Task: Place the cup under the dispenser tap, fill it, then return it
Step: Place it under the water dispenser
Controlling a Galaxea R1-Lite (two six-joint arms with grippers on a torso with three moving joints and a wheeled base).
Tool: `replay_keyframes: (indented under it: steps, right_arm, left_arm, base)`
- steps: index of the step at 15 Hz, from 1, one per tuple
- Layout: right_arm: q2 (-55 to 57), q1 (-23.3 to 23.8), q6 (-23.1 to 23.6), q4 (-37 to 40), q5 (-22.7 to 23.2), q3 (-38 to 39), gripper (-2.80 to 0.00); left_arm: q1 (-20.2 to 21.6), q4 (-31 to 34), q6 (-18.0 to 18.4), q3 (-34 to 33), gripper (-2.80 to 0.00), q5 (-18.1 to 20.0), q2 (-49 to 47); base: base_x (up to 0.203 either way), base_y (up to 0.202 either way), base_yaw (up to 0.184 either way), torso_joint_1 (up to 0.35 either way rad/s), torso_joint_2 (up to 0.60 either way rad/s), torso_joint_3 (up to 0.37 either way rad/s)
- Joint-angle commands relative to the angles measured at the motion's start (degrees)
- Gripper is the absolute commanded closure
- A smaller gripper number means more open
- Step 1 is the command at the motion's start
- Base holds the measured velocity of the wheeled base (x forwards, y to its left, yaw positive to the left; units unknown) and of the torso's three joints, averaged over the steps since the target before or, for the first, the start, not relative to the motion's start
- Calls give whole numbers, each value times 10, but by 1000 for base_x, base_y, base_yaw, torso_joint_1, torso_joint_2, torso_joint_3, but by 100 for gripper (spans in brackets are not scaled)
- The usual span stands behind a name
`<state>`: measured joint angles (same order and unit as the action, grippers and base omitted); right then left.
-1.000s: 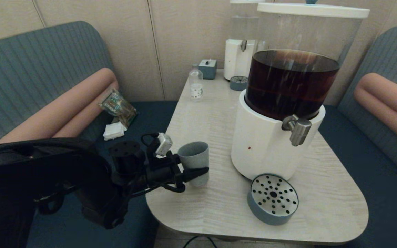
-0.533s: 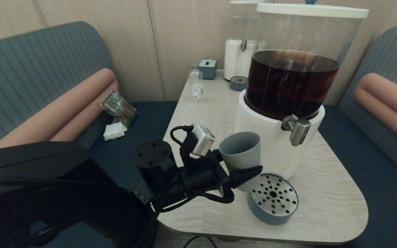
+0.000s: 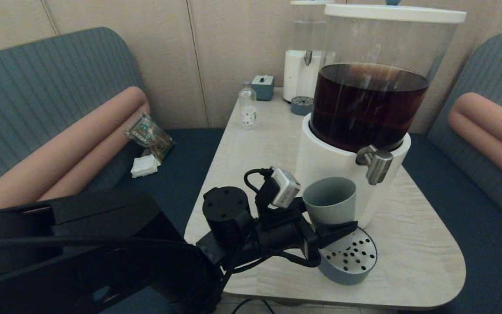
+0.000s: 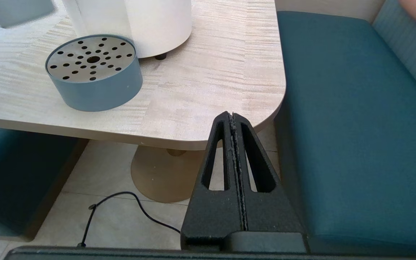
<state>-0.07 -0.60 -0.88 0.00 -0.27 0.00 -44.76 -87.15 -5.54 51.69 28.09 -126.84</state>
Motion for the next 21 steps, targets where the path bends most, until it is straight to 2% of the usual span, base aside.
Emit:
replay_keyframes:
  steps: [1,12,21]
  right_arm:
    - [0,0,0,0,0,1,0]
    - [0,0,-1,0,0,0,0]
    - [-1,0,-1,0,0,0,0]
  left_arm:
    - [-2,-5,0,24,0,2,-30]
    - [-1,-5,4,136,0,5,-142]
    - [1,-5,6,146,0,4,-148]
  base:
    - [0,0,0,0,0,0]
    - [0,0,0,0,0,0]
    - [0,0,0,0,0,0]
